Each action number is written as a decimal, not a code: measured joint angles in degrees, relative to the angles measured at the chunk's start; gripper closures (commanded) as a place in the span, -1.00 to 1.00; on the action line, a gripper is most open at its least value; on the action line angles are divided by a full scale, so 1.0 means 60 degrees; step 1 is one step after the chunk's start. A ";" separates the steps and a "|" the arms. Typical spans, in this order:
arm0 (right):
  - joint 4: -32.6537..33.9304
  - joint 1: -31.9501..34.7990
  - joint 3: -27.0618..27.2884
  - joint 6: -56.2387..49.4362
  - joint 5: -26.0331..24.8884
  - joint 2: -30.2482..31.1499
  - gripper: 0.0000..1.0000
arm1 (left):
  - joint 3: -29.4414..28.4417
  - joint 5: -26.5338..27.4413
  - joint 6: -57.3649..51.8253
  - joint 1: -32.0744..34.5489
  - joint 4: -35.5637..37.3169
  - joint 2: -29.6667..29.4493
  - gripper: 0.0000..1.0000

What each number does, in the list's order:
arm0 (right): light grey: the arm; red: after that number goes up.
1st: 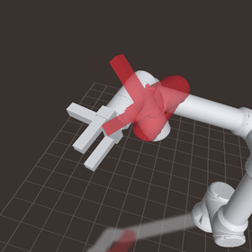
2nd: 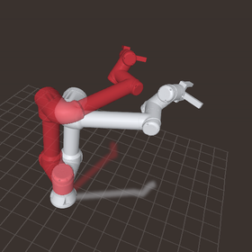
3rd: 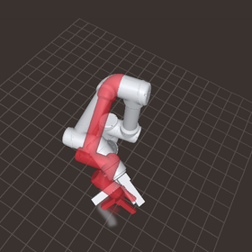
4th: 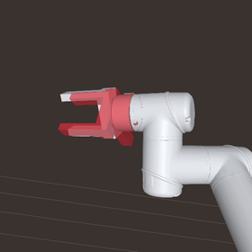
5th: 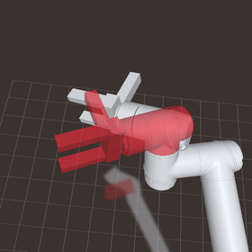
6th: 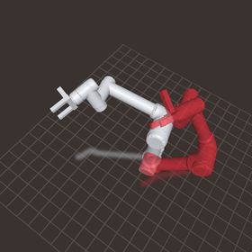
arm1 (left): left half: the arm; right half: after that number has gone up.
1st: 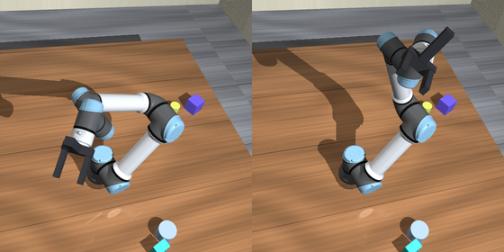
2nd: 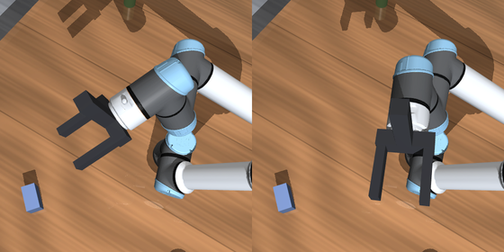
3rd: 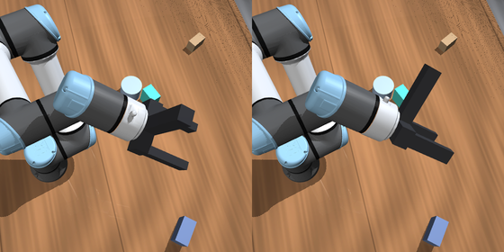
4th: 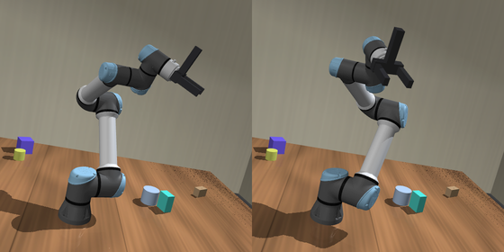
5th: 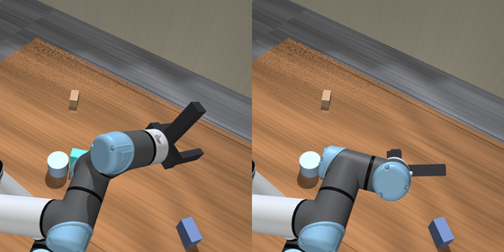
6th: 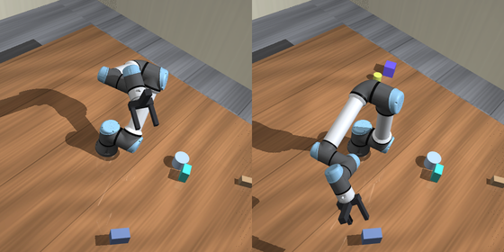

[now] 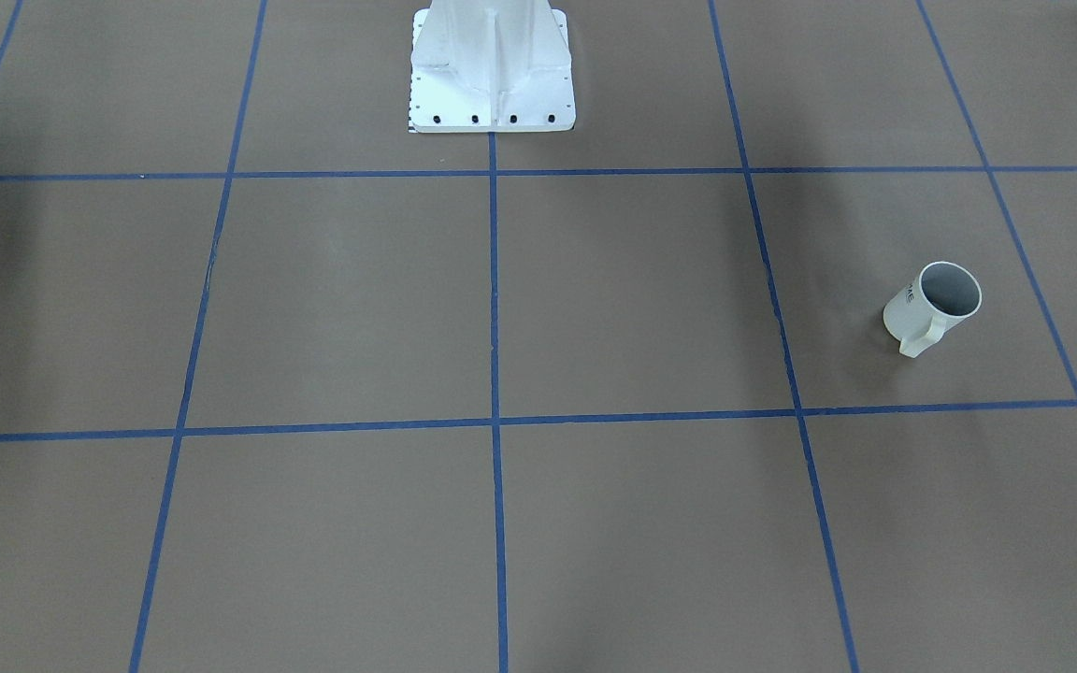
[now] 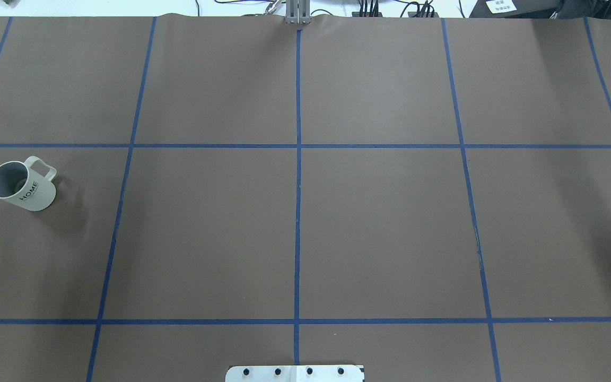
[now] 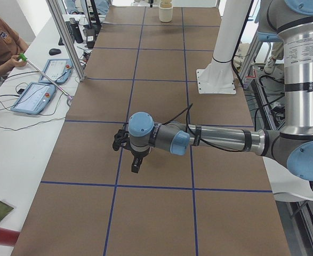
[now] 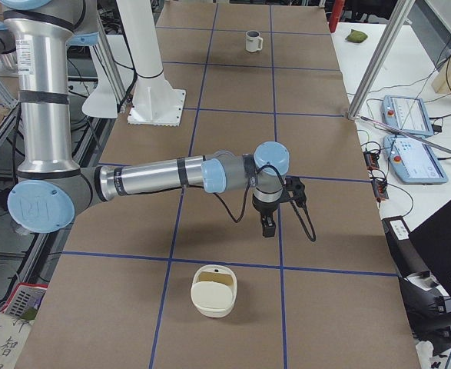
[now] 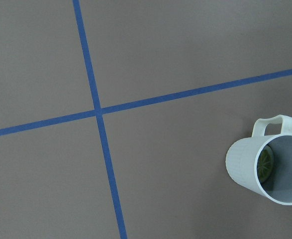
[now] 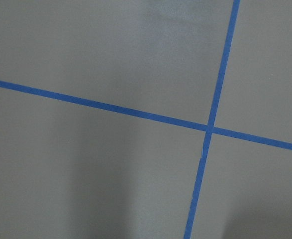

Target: Left arm hands cup to right arm to dump lemon

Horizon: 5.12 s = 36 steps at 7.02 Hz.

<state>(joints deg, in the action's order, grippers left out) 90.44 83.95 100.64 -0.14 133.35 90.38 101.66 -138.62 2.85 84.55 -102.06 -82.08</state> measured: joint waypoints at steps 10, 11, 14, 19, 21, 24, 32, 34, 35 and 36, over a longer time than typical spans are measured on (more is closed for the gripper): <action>-0.0132 -0.0071 0.0035 0.0003 0.0363 0.0083 -0.99 | -0.0158 0.0666 0.4526 -0.2695 -0.0039 -0.1061 -0.98; -0.0132 -0.0084 0.0027 0.0007 0.0363 0.0083 -0.99 | -0.0339 0.0712 0.4641 -0.2820 -0.0056 -0.1184 -0.96; -0.0128 -0.0152 0.0015 0.0009 0.0363 0.0083 -0.99 | -0.0925 0.0718 0.4718 -0.3033 -0.0077 -0.1458 -0.96; -0.0132 -0.0173 0.0027 0.0009 0.0465 0.0083 -0.99 | -0.1500 0.0729 0.4719 -0.3582 -0.0326 -0.1679 1.00; -0.0133 -0.0175 0.0037 -0.0004 0.0609 0.0086 -0.99 | -0.1442 0.0649 0.4748 -0.3597 -0.0294 -0.1874 1.00; -0.0142 -0.0165 0.0522 0.0023 0.0769 0.0191 -1.00 | -0.0099 0.0447 0.4945 -0.3501 0.1974 -0.3062 1.00; -0.7716 -0.3428 0.0831 0.5690 -0.0999 -0.0131 -0.98 | -0.0404 0.0429 1.1283 -0.4871 0.4511 -0.8707 1.00; -0.8619 -0.4260 0.0884 0.6582 -0.2074 -0.0658 -0.98 | -0.1831 0.0463 1.2844 -0.5182 0.4503 -1.0125 1.00; -0.8819 -0.5000 0.1013 0.6886 -0.3283 -0.0900 -0.98 | -0.2359 0.0469 1.3553 -0.5318 0.4502 -1.0618 1.00; -0.8988 -0.5897 0.1146 0.7146 -0.4737 -0.1037 -0.98 | -0.2690 0.0471 1.4063 -0.5431 0.4501 -1.0948 1.00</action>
<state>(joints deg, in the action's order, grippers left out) 36.51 48.57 107.52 42.74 104.93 84.16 85.52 -135.80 87.23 51.97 -75.06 -147.76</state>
